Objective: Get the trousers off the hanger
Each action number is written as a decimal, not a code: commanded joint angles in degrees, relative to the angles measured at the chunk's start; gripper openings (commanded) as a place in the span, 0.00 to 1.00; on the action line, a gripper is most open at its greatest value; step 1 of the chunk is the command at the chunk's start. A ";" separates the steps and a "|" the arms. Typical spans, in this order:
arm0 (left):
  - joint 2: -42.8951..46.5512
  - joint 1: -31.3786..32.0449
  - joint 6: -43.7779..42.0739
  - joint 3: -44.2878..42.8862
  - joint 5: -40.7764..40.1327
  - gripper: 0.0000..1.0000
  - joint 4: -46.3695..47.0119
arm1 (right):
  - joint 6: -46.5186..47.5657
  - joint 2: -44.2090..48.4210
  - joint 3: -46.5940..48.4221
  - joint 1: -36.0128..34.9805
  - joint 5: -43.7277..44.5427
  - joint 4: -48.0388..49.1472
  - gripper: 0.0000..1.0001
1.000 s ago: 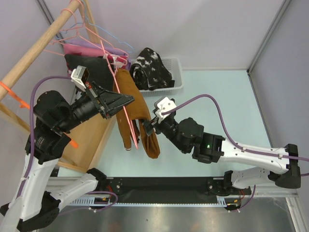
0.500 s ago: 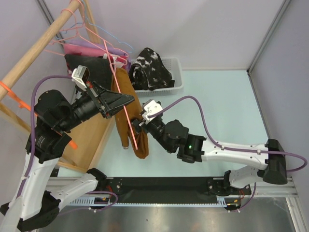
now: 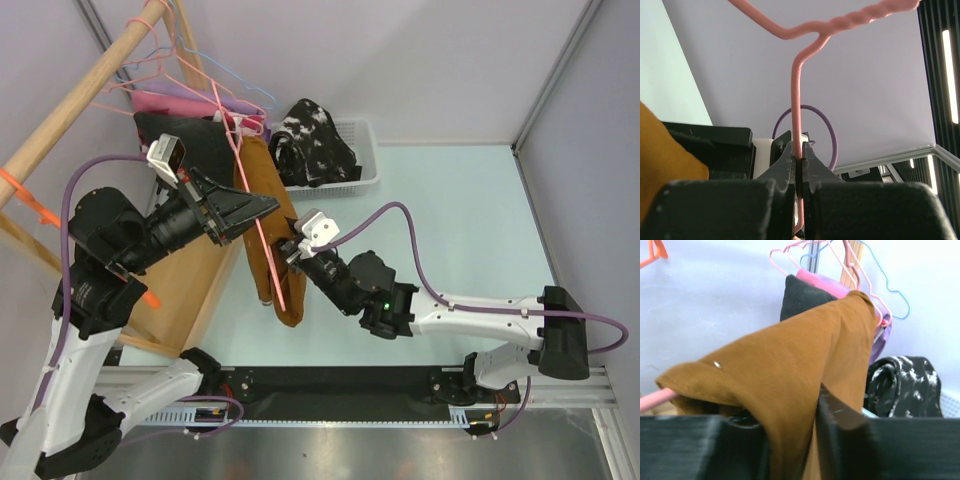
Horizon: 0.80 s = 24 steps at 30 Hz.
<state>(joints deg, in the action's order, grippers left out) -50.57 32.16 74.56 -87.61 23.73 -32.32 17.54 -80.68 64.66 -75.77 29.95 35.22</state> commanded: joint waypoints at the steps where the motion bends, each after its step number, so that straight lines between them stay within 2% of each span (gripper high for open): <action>1: 2.31 0.88 -1.00 -2.39 2.20 0.00 9.29 | 1.18 -0.52 0.73 0.53 -1.04 10.30 0.20; 2: 2.31 0.88 -1.00 -2.39 2.20 0.00 9.20 | 1.62 -0.70 0.99 0.45 -0.34 10.83 0.14; 3: 2.31 0.88 -1.00 -2.39 2.20 0.00 9.11 | 2.05 -0.96 1.08 0.27 0.36 12.22 0.01; 11: 3.37 0.88 -2.93 -1.16 -0.69 0.00 7.44 | 10.40 0.79 0.20 -3.68 6.60 23.65 0.00; 20: 3.98 0.88 -5.48 2.18 -2.89 0.00 5.68 | 13.47 4.57 3.01 -7.81 6.78 24.72 0.00; 24: 3.81 0.88 -5.83 2.19 -2.63 0.00 5.77 | 16.03 4.84 4.42 -8.78 7.48 20.16 0.00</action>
<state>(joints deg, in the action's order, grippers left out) -46.92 32.88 71.77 -85.08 22.15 -30.46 30.33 -79.90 63.88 -83.61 37.45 48.31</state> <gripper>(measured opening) 0.036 0.069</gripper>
